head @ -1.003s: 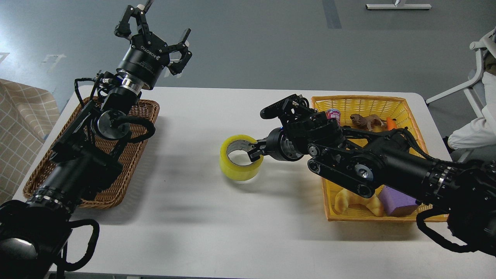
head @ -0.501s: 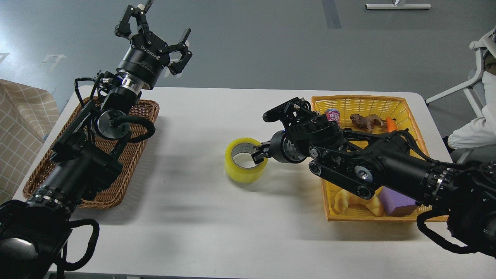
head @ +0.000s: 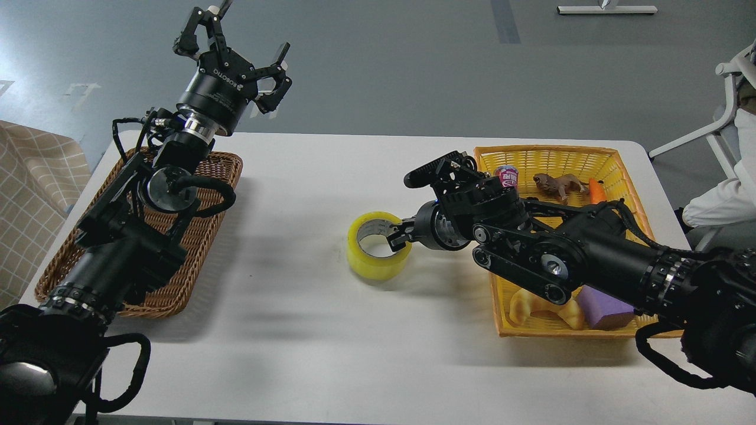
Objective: Place and transfer tape with both arms
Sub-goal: 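Set the tape roll on the table and open the right gripper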
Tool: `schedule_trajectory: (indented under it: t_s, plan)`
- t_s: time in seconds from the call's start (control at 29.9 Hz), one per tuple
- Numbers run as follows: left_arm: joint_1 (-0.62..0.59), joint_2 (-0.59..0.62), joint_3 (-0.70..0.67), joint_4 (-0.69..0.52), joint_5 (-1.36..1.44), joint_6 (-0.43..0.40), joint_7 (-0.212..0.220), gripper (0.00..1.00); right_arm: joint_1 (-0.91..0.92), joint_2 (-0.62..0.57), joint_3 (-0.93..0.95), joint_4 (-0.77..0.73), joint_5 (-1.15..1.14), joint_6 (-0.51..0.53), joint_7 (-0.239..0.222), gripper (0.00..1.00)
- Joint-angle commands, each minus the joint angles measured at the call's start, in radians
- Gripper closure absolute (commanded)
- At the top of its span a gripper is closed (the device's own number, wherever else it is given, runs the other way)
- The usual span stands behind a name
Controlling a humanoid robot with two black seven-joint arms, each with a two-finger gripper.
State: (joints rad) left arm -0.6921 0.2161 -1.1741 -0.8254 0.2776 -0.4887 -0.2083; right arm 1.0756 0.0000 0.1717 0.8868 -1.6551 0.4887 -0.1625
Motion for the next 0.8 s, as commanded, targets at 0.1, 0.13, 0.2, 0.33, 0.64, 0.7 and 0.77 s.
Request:
schedule_trajectory:
  t_s: [0.1, 0.13, 0.2, 0.33, 0.64, 0.7, 0.77]
  plan:
    - [0.0, -0.003, -0.001, 0.0, 0.0, 0.0, 0.0, 0.02, -0.002, 0.0, 0.0, -0.002, 0.0, 0.0, 0.0, 0.67]
    - [0.0, -0.001, -0.001, 0.0, 0.0, 0.0, 0.001, 0.02, -0.003, 0.0, 0.0, -0.003, 0.0, 0.0, 0.0, 0.67]
    - [0.0, -0.001, -0.001, 0.0, 0.0, 0.0, 0.001, 0.02, -0.002, 0.0, 0.0, -0.003, 0.0, 0.0, 0.0, 0.63]
    - [0.0, -0.001, -0.001, 0.0, 0.0, 0.0, 0.0, 0.02, -0.003, 0.0, 0.0, -0.002, 0.001, 0.0, 0.0, 0.44]
    - [0.0, -0.001, -0.001, 0.0, 0.0, 0.0, 0.0, 0.02, 0.0, -0.003, 0.011, 0.014, 0.015, 0.0, 0.001, 0.06]
    - [0.0, 0.0, -0.001, 0.0, 0.0, 0.0, 0.0, 0.02, 0.003, -0.018, 0.017, 0.018, 0.017, 0.0, 0.0, 0.05]
    - [-0.001, 0.0, -0.001, 0.0, 0.0, 0.0, 0.0, 0.02, 0.006, -0.041, 0.035, 0.04, 0.017, 0.0, 0.001, 0.04]
